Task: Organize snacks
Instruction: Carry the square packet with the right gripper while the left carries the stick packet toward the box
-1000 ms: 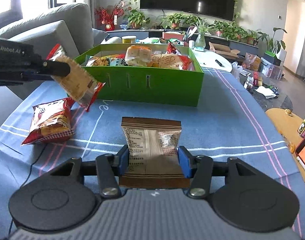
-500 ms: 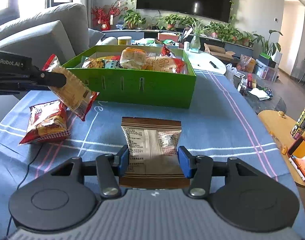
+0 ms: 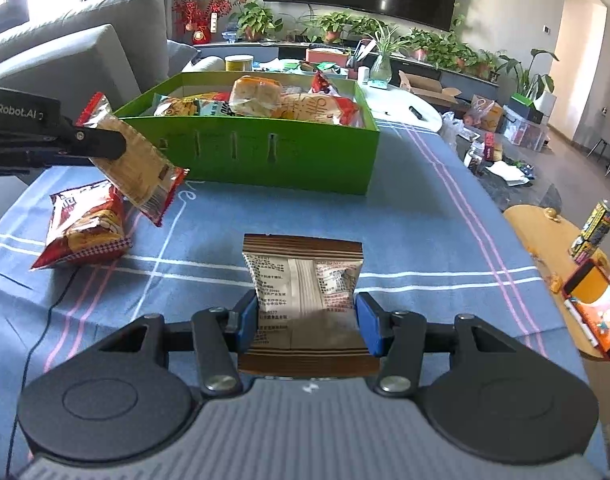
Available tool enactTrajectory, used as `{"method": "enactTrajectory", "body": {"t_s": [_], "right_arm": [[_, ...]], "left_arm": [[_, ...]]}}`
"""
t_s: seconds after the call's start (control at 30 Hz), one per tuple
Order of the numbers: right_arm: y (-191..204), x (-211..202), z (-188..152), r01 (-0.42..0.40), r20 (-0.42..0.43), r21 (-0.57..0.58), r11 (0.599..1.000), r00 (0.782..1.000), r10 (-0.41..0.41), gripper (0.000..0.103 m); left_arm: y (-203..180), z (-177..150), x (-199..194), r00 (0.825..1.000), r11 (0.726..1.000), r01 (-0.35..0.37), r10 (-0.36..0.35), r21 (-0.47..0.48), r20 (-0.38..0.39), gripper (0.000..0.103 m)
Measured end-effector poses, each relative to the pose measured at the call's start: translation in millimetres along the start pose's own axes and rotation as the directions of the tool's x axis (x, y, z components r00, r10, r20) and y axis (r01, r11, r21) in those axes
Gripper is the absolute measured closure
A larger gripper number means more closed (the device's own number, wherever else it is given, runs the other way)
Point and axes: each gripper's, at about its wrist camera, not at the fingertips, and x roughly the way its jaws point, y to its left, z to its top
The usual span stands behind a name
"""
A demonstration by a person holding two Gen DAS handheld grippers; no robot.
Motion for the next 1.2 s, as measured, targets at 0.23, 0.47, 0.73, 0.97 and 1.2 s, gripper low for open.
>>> {"method": "enactTrajectory", "body": {"t_s": [0.23,0.47,0.73,0.97,1.2], "right_arm": [[-4.6,-2.4,2.2,0.011,-0.01,0.016,1.0,1.0,-0.011,0.0],[1.3,-9.2,9.3,0.005,0.025,-0.003,1.0,1.0,-0.005,0.0],[6.4,-15.8,26.3,0.0,0.072,-0.023,1.0,0.997,0.002,0.0],[14.9,-17.4,38.9,0.013,0.099,-0.069,0.998,0.995,-0.006,0.0],[18.5,-15.9,44.1,-0.005,0.096,-0.081,0.997,0.995,0.013,0.0]], "left_arm": [[-2.3,1.1,-0.2,1.0,1.0,-0.002,0.002,-0.017,0.001,0.081],[-1.5,7.8,-8.1,0.999,0.999,-0.004,0.005,-0.035,0.038,0.081],[-7.0,12.7,-5.5,0.999,1.0,0.003,-0.002,-0.022,0.05,0.081],[-14.0,21.9,-7.4,0.999,1.0,-0.018,0.017,0.02,0.034,0.081],[-16.0,30.9,-12.9,0.998,1.0,-0.02,0.02,0.008,0.055,0.081]]}}
